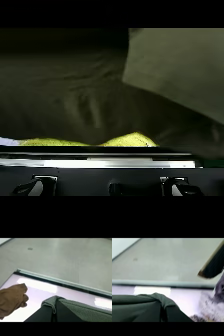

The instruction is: Fold the clothes and pants, and hang the long-sleeved shirts on hangers.

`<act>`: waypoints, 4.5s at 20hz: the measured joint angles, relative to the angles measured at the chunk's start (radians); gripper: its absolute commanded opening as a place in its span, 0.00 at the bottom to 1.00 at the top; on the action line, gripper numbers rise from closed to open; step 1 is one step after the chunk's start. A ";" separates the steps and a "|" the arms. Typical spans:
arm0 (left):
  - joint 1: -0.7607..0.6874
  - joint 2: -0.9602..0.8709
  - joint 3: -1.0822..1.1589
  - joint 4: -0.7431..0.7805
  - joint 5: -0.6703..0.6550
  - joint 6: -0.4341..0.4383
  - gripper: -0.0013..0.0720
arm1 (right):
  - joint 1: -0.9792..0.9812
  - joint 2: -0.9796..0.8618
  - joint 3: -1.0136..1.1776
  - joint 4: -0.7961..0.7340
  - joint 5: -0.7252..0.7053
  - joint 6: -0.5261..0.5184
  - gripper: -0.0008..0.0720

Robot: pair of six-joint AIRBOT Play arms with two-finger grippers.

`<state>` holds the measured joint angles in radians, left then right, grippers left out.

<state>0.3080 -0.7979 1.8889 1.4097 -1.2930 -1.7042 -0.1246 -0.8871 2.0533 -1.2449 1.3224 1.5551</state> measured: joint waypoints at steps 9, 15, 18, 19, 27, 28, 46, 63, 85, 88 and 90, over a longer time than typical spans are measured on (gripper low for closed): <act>-0.082 -0.463 -0.353 -0.006 0.136 0.119 0.04 | 0.027 -0.621 -0.038 0.139 0.100 0.039 0.05; -0.147 -0.842 -0.348 0.018 0.335 0.138 0.04 | 0.087 -0.958 -0.049 0.127 -0.061 0.039 0.05; -0.162 -0.922 -0.324 0.024 0.358 0.134 0.04 | 0.101 -1.034 -0.050 0.116 -0.108 0.039 0.05; -0.164 -0.934 -0.319 0.025 0.352 0.125 0.04 | 0.103 -1.046 -0.050 0.111 -0.109 0.040 0.05; -0.175 -0.962 -0.310 -0.011 0.048 0.050 0.04 | 0.109 -1.076 -0.050 -0.006 0.066 0.097 0.05; -0.178 -0.964 -0.310 -0.016 0.012 0.046 0.04 | 0.108 -1.077 -0.050 -0.019 0.086 0.100 0.05; -0.225 -1.014 -0.347 -0.030 -0.109 0.003 0.83 | 0.108 -1.176 -0.052 -0.076 0.241 0.114 0.31; 0.078 -0.280 -0.933 -0.003 0.059 -0.051 0.87 | -0.221 -0.523 -0.927 0.210 0.174 -0.136 0.68; 0.124 -0.104 -1.187 -0.256 0.129 -0.011 0.87 | -0.251 -0.362 -1.621 0.497 -0.191 -0.318 0.05; 0.170 -0.103 -1.217 -0.285 0.114 0.061 0.87 | -0.251 -0.363 -1.625 0.507 -0.196 -0.323 0.05; 0.230 -0.111 -1.264 -0.334 0.105 0.134 0.87 | -0.251 -0.363 -1.626 0.510 -0.197 -0.325 0.05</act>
<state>0.5377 -0.9092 0.6250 1.0756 -1.1885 -1.5707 -0.3752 -1.2499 0.4271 -0.7353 1.1255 1.2301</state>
